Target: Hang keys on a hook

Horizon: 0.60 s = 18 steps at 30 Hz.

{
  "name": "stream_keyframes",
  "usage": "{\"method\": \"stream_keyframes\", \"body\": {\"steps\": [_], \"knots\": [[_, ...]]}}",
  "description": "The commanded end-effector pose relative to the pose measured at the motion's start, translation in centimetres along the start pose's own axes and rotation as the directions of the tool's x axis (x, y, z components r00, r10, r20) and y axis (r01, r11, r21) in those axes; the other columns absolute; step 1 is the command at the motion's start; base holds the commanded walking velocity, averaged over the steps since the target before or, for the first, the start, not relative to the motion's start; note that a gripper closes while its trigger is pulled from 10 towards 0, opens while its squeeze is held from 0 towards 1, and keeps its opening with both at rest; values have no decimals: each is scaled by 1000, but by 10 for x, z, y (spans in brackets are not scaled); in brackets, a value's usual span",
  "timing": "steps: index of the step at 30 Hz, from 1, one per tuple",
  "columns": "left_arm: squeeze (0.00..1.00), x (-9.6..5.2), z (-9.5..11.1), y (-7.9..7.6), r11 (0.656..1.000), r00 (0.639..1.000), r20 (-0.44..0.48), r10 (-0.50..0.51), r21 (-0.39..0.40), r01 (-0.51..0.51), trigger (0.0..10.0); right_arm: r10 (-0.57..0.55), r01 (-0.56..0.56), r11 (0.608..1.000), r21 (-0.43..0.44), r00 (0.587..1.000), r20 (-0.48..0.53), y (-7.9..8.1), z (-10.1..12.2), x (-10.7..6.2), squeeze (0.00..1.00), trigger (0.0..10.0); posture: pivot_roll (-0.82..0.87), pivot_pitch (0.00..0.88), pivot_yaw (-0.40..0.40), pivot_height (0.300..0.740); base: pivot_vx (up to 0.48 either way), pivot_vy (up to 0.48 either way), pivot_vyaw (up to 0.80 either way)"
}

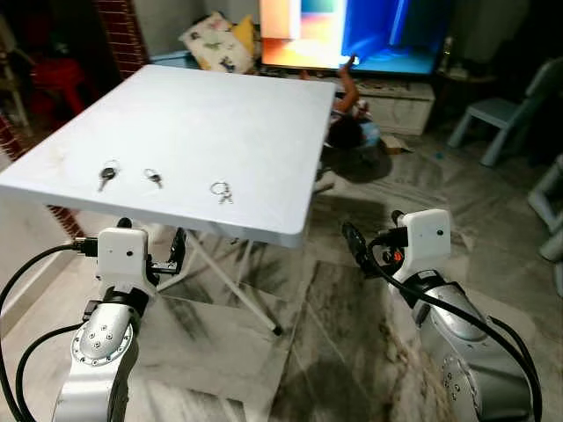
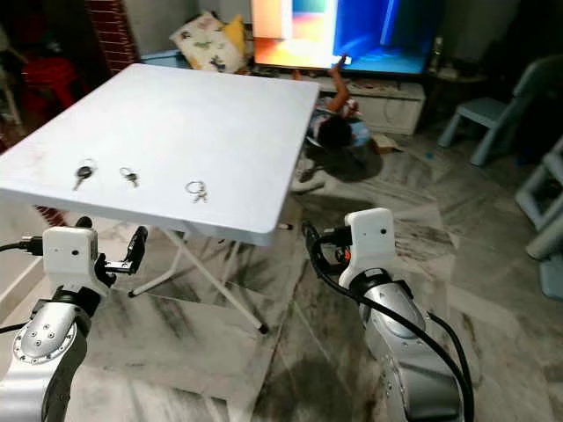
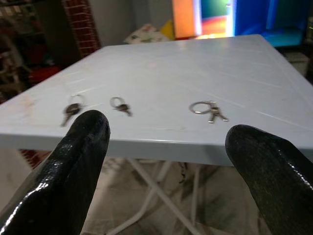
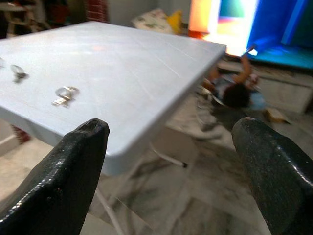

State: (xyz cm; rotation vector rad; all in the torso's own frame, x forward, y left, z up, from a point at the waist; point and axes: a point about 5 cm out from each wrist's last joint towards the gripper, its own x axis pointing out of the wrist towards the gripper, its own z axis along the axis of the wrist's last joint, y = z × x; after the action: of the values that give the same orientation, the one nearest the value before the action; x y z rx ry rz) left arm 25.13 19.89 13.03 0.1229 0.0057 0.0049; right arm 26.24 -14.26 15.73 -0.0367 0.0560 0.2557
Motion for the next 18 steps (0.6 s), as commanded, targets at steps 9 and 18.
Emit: {"method": "stream_keyframes", "body": {"steps": [9, 18], "knots": [[0, -3, -3, -11, 998, 998, -6, -61, -21, 61, 10000, 8, -7, 1000, -11, 1000, 14, -1, 3, 2, 0, 10000, 12, 0, 35, 740, 398, 0, 0], [0, -1, -3, -12, 997, 998, -5, -69, -24, 69, 10000, 26, -25, 999, -20, 999, 23, 1, 4, 4, 0, 10000, 11, 0, 35, 740, 412, 0, 0]]}}
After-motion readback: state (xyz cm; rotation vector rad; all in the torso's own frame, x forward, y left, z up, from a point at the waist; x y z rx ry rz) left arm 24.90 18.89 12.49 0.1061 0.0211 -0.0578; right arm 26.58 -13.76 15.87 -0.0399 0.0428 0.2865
